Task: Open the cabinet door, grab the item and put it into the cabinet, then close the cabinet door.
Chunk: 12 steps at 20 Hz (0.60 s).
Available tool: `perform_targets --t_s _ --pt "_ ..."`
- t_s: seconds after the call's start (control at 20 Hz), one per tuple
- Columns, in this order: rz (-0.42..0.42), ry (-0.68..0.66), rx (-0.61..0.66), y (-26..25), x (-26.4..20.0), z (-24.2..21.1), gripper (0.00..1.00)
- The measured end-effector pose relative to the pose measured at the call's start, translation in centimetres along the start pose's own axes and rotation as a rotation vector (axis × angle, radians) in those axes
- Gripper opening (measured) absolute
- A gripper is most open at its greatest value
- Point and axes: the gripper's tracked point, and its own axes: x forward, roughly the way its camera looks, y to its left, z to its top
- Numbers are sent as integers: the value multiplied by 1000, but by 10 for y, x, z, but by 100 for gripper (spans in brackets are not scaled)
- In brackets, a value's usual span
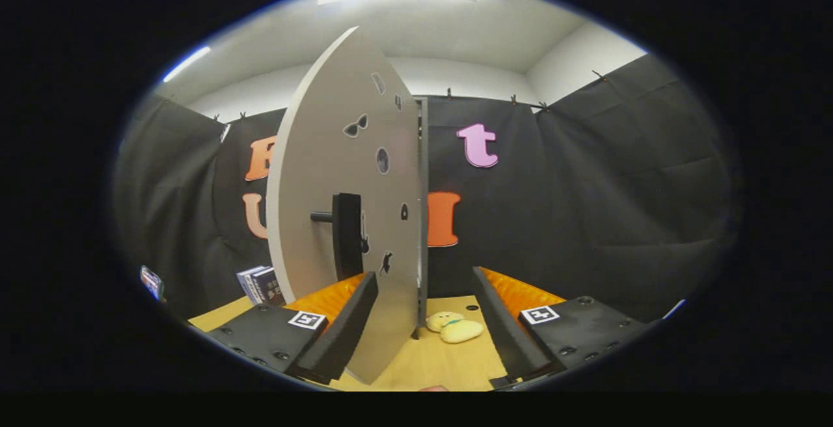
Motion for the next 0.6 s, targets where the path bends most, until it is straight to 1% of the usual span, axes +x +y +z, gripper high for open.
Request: perform_targets --t_s 0.15,0.25,0.4,0.45,0.6 --pt "19 3 -23 34 9 0 94" --pt "49 6 -38 53 18 -1 94" --pt "109 35 -8 90 31 -9 93" --pt "130 45 7 102 36 -13 95" --pt "167 59 26 121 46 -18 94"
